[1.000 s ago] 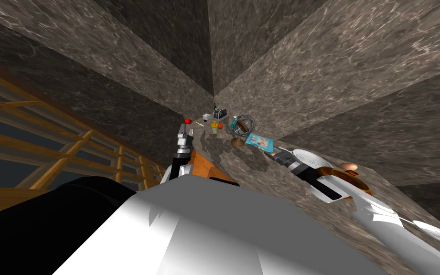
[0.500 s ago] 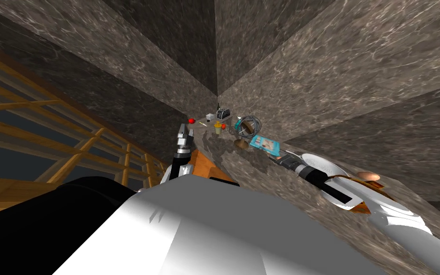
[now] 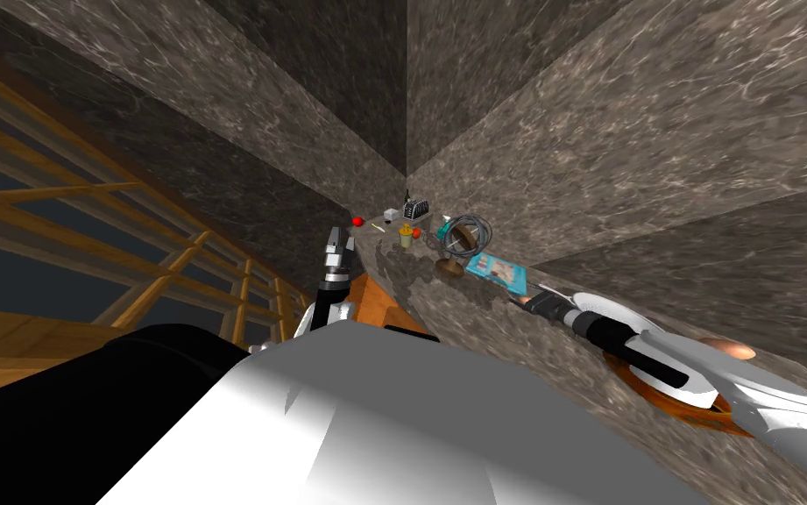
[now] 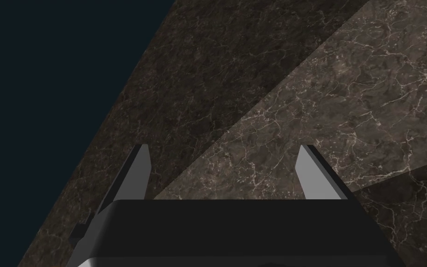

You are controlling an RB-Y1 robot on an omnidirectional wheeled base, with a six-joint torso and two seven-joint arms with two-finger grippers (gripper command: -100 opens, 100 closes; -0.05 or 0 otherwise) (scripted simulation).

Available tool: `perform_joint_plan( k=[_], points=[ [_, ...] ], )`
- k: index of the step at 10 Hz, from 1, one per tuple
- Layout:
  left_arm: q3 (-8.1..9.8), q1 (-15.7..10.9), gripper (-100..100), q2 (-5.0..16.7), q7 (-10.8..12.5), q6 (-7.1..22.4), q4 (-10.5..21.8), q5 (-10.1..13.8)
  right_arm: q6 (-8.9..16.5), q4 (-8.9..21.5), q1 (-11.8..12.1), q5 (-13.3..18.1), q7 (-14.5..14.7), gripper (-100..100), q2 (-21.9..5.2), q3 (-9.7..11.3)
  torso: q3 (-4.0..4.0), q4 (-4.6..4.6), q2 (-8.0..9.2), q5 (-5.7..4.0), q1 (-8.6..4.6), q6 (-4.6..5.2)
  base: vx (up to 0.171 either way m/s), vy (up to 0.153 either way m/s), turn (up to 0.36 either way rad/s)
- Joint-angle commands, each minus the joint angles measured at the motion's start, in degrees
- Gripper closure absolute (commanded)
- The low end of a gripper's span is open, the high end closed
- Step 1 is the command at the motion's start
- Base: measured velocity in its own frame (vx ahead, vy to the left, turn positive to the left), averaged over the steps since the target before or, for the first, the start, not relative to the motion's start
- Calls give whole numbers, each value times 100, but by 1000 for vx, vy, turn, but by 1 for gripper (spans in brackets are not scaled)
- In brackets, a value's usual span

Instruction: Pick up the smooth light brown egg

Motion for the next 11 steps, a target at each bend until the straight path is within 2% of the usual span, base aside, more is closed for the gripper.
perform_joint_plan(
  k=[1,3,4,7,9,11],
  points=[
    [0,0,0,0,0,0,0,0,91,232,15,281,52,-100,-262,172,0,0,0,0,0,0,36,31,137],
    [0,0,0,0,0,0,0,0,158,557,36,610,102,-100,-557,374,-3,-1,-5,1,3,-1,46,37,134],
    [0,0,0,0,0,0,0,0,158,557,36,610,102,-100,-557,374,-4,-2,-8,1,4,-1,35,21,38],
    [0,0,0,0,0,0,0,0,241,935,90,1018,154,-100,-878,646,4,2,7,-2,-4,1,11,12,67],
    [0,0,0,0,0,0,0,0,290,1159,165,1287,185,-100,-1026,862,7,3,11,-1,-5,2,1,6,62],
    [1,0,0,0,0,0,0,0,296,1195,191,1337,191,-100,-1032,915,7,3,12,-2,-6,2,9,14,10]
  ],
)
